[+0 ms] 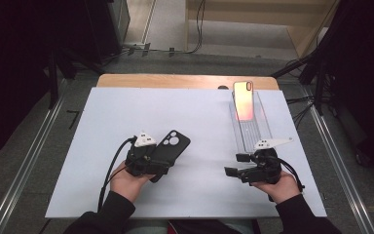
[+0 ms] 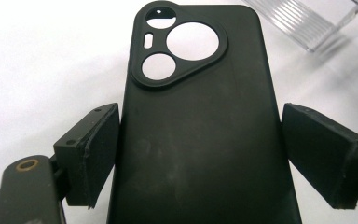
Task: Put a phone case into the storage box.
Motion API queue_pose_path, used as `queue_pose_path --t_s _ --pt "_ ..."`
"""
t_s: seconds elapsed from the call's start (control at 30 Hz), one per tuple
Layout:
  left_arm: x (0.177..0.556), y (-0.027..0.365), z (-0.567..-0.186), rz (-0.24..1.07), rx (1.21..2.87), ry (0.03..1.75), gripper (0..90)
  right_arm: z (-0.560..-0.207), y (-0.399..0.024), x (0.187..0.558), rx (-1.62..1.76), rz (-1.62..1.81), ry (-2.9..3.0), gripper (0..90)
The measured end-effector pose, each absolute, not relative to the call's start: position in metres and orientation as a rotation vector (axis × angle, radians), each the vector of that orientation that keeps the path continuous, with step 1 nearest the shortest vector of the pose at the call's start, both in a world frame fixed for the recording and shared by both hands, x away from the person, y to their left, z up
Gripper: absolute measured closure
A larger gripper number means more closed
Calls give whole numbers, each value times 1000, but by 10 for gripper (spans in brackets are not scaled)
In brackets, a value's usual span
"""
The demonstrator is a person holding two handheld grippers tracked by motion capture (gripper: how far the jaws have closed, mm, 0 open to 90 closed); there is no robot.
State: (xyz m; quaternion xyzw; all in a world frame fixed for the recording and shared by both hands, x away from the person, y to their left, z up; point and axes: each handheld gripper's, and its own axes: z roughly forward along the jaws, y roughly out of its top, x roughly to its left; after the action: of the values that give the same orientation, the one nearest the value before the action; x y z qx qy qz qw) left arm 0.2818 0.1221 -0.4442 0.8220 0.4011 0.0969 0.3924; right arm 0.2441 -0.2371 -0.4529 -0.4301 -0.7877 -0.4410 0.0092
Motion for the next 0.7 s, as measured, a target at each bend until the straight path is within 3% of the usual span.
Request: queue_pose_path --t_s 0.7 --pt "263 110 -458 345 1904 1075 144 -439 -204 243 -1419 -1422 -2498 186"
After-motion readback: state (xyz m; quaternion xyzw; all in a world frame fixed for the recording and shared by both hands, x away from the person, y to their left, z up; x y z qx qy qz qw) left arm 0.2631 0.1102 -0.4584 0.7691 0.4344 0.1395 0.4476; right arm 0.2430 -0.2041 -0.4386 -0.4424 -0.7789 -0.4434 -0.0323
